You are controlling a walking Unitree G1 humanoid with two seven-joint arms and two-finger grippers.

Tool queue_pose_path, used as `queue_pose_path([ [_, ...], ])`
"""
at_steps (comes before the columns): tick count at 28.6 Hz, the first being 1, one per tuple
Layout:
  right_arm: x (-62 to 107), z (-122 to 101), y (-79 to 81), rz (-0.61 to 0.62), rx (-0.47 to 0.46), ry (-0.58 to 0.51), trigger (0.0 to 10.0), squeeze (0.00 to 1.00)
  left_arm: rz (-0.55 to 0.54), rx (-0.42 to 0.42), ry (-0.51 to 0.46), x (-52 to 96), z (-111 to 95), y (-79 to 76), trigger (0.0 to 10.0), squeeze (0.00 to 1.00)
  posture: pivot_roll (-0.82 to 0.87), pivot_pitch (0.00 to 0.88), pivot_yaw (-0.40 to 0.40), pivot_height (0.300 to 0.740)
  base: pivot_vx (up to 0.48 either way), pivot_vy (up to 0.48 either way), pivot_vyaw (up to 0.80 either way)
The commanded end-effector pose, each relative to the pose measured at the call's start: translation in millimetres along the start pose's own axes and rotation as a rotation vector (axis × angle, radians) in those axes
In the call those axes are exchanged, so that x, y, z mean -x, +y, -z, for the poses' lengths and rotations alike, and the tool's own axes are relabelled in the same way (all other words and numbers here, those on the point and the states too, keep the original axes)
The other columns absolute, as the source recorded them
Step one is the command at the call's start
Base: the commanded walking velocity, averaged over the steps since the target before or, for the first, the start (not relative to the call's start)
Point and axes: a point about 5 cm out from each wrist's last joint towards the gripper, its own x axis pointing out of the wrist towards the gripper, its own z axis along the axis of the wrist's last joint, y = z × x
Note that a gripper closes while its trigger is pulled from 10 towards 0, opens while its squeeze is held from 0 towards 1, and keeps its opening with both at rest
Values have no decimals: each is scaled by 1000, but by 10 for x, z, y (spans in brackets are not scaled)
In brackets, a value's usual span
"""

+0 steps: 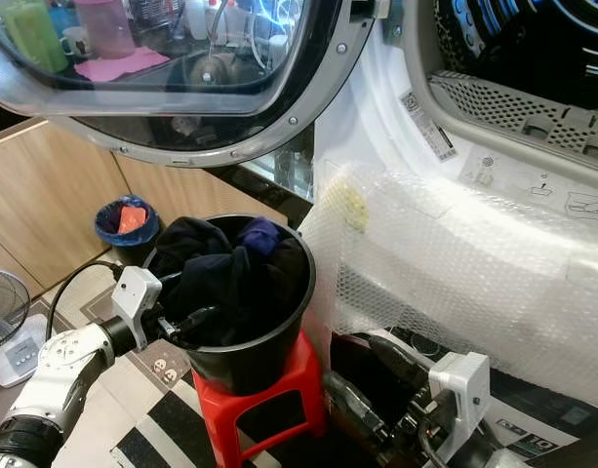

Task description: Clothes washing

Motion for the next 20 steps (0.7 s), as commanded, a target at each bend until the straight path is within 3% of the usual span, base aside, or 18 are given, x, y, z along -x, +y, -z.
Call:
queue_pose_path([
  [1,40,-44,28,5,10,-3,10000,0,2,25,19,38,26,45,10000,0,-137,211,13,740,0,0,0],
  [3,46,-45,31,8,8,-1,10000,0,-1,36,23,50,33,59,9412,0,-137,211,13,740,0,0,0],
  [4,47,-45,31,9,8,-1,10000,0,-3,41,23,58,36,65,6157,0,-137,211,13,740,0,0,0],
  [5,49,-45,31,10,8,-1,10000,0,-6,47,26,67,40,74,6078,0,-135,210,12,740,0,0,0],
  [6,50,-46,32,11,7,-1,10000,0,-12,57,20,87,36,94,0,0,-134,209,11,740,0,0,0],
  [20,37,-63,25,10,-1,-3,10000,0,-6,77,12,147,19,116,0,0,-124,205,5,740,0,0,0],
])
